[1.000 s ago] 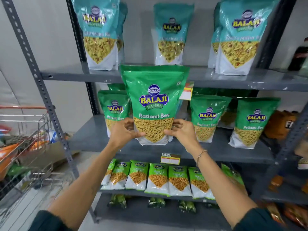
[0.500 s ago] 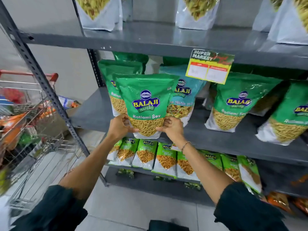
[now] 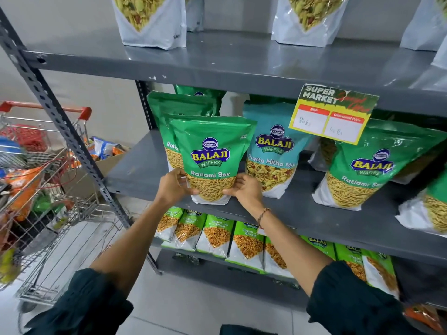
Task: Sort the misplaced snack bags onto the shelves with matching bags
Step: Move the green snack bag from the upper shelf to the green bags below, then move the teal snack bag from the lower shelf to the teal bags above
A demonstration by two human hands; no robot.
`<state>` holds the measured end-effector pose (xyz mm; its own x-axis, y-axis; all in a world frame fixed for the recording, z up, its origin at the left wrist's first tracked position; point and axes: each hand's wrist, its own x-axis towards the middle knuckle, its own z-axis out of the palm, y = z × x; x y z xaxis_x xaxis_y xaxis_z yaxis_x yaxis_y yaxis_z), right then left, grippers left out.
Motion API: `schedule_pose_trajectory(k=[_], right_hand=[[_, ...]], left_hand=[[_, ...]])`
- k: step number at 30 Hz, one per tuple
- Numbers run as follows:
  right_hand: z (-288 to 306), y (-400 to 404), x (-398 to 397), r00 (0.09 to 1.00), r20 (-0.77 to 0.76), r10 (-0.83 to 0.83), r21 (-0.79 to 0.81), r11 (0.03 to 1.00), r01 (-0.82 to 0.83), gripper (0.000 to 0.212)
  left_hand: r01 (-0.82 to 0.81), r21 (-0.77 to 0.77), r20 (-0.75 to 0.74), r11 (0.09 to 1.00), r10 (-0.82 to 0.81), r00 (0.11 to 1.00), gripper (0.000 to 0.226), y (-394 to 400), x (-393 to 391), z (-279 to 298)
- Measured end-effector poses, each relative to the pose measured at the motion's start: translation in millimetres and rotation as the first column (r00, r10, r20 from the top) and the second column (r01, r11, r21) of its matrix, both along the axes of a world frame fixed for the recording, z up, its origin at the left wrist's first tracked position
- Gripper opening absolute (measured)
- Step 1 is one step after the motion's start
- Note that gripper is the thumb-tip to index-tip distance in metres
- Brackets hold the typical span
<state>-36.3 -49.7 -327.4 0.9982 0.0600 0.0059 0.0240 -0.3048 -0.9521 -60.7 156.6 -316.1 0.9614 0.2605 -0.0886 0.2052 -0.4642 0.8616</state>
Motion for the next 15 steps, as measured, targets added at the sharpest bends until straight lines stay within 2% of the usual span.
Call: schedule_pose_trajectory(k=[6, 10, 12, 15], right_hand=[[-11, -2, 4, 1.000, -0.006, 0.003, -0.007, 1.000, -0.003, 0.045], [-11, -5, 4, 0.998, -0.030, 0.049, 0.021, 0.999, -0.048, 0.054], [-11, -11, 2, 0.996, -0.051, 0.077, 0.026, 0.997, -0.076, 0.054], [-15, -31, -1, 0.998, -0.013, 0.053, -0.007, 0.999, -0.053, 0.046]], left_hand=[[0.002, -0.093, 0.006, 0.996, -0.001, 1.000, 0.065, -5, -1, -6], [0.014, -0.093, -0.015, 0.996, -0.016, 1.000, 0.077, -7, -3, -10], [-0.094, -0.091, 0.044, 0.991, 0.098, 0.994, 0.073, -13, -13, -14], [-0.298, -0.089, 0.216, 0.950, 0.310, 0.926, 0.038, -37, -37, -16]])
